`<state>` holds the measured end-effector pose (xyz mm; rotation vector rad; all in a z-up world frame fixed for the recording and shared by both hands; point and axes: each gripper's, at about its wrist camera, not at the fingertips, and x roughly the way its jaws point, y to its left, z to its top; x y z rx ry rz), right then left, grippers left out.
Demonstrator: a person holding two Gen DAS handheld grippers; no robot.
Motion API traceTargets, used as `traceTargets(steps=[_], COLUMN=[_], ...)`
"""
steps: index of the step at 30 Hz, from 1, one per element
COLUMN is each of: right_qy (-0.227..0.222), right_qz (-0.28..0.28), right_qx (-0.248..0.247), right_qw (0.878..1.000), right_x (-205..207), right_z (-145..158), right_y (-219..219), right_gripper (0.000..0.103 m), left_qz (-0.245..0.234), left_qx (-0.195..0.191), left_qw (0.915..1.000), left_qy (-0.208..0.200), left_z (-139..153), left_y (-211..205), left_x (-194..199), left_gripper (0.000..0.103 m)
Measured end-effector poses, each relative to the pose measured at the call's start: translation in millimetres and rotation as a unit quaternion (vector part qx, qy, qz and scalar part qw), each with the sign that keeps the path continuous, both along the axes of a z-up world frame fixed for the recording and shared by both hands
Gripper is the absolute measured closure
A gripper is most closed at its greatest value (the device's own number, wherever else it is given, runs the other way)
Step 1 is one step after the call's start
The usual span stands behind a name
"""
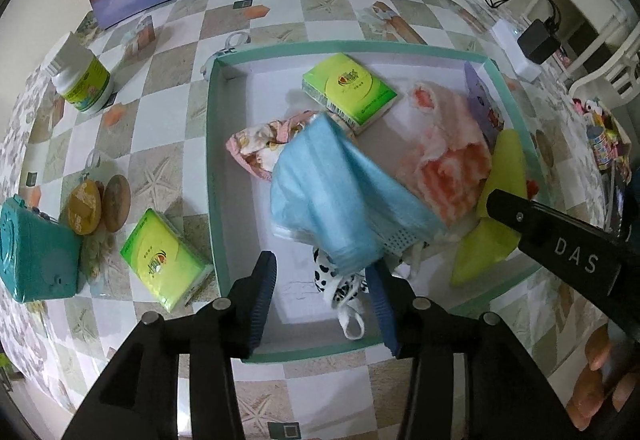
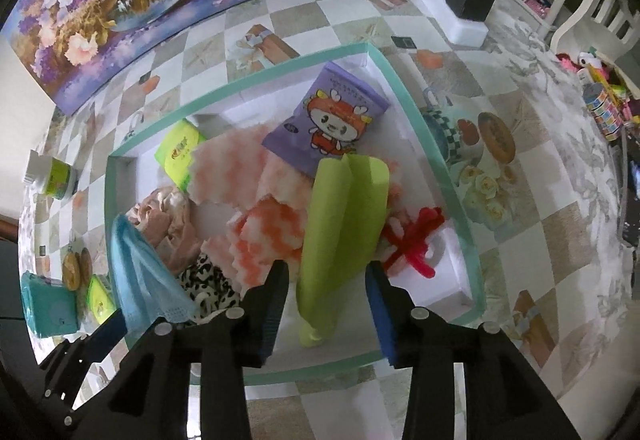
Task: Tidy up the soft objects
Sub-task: 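Lower the mask and cloth into the tray and open both grippers, then withdraw both open grippers and move them toward the green tissue pack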
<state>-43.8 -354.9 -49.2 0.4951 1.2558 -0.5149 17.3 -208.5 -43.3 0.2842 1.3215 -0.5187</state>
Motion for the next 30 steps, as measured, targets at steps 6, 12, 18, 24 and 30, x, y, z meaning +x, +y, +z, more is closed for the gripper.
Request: traceTargets(steps=[6, 12, 18, 24, 30], right_qy=[-0.011, -0.023, -0.031, -0.037, -0.066], right_qz=[0.002, 0.000, -0.011, -0.013, -0.008], right_qx=[-0.018, -0.030, -0.033, -0.040, -0.051], right_qw=[1.000, 0.999, 0.999, 0.998, 0.996], right_x=[1, 1, 0, -1, -1], right_z=[13, 21, 23, 29, 47], right_y=[3, 5, 4, 5, 12], right_gripper=[0.035, 0.012, 0.000, 0.000, 0.000], left_qz=[0.008, 0.038, 0.087, 0.140, 0.165], left_qx=[-0.028, -0.057, -0.075, -0.086, -0.103], left_qw=[0.9996, 0.9976, 0.9934, 0.9864, 0.9807], left_qy=[0.008, 0.007, -0.001, -0.010, -0.024], left_z=[12, 23, 28, 34, 47], left_y=[5, 20, 40, 66, 86], left_x=[0, 7, 21, 34, 43], left_gripper=[0.033, 0.024, 0.010, 0.004, 0.002])
